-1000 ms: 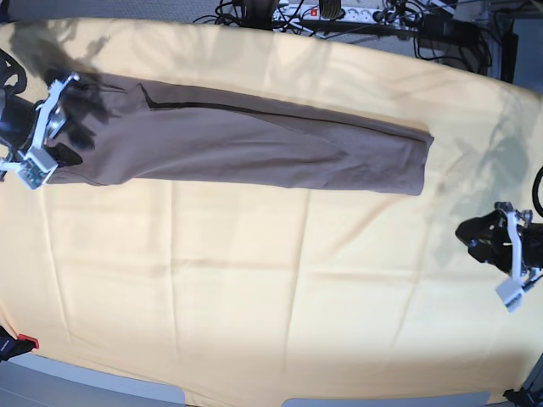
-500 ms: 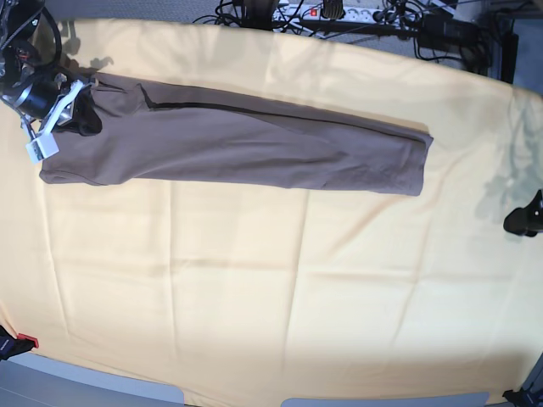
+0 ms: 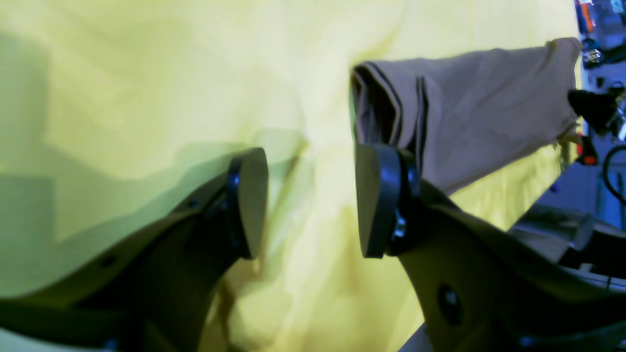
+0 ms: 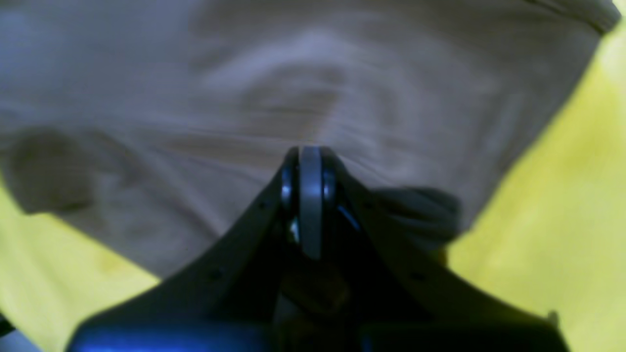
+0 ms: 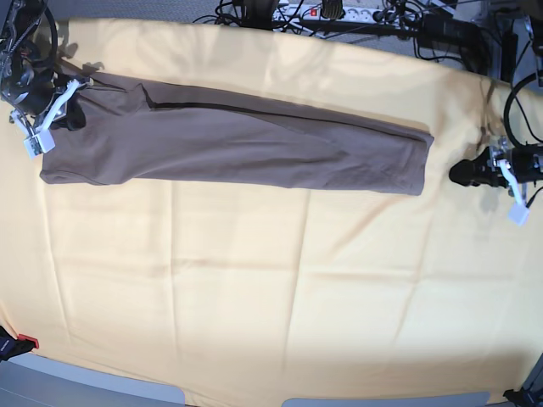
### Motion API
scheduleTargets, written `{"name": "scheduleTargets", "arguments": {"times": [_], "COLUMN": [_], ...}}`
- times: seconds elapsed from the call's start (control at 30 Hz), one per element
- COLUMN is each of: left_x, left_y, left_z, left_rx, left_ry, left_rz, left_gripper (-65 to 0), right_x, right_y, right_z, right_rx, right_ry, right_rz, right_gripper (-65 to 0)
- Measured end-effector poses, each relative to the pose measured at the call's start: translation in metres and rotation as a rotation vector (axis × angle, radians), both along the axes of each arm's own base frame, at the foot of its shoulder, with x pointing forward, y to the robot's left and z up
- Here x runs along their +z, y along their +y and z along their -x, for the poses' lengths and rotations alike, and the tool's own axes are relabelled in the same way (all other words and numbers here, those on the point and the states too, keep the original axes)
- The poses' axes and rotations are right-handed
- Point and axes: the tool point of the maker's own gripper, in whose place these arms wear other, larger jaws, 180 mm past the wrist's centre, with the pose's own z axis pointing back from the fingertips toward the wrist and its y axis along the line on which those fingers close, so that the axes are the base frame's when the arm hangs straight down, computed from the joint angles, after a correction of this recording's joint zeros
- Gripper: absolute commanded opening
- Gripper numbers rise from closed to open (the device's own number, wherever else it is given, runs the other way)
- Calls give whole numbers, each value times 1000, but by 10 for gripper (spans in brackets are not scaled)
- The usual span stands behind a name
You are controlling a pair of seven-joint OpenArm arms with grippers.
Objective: Fold the T-shirt properly
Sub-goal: 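Grasp the folded shirt end with the left gripper and push it inward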
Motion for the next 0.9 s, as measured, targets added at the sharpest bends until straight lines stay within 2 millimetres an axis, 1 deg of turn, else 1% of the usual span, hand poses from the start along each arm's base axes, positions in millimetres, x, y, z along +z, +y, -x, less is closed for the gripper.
{"name": "scheduleTargets", "arguments": {"times": [0.07, 0.13, 0.3, 0.4, 0.57, 0.9], "left_x": [-4, -6, -12, -15, -18, -35], "left_y": [-5, -9, -30, -39, -61, -75], "left_z": [4, 4, 3, 3, 2, 20], "left_rx": [-20, -21, -42, -52, -70, -120], "left_ry": [21, 20, 21, 25, 22, 81], "left_rz": [3, 14, 68, 89, 146, 147], "left_gripper": [-338, -338, -338, -338, -338, -338], "right_x": [1, 1, 4, 3, -1, -2], "right_y": [1, 1, 5, 7, 14, 18], "right_z": [-1, -1, -3, -3, -2, -1], "right_rx": [0, 0, 0, 4, -4, -11], "right_ry": [-5, -9, -21, -18, -21, -22], "right_rz": [-4, -9, -37, -39, -63, -77], "right_gripper": [-650, -650, -650, -650, -650, -650]}}
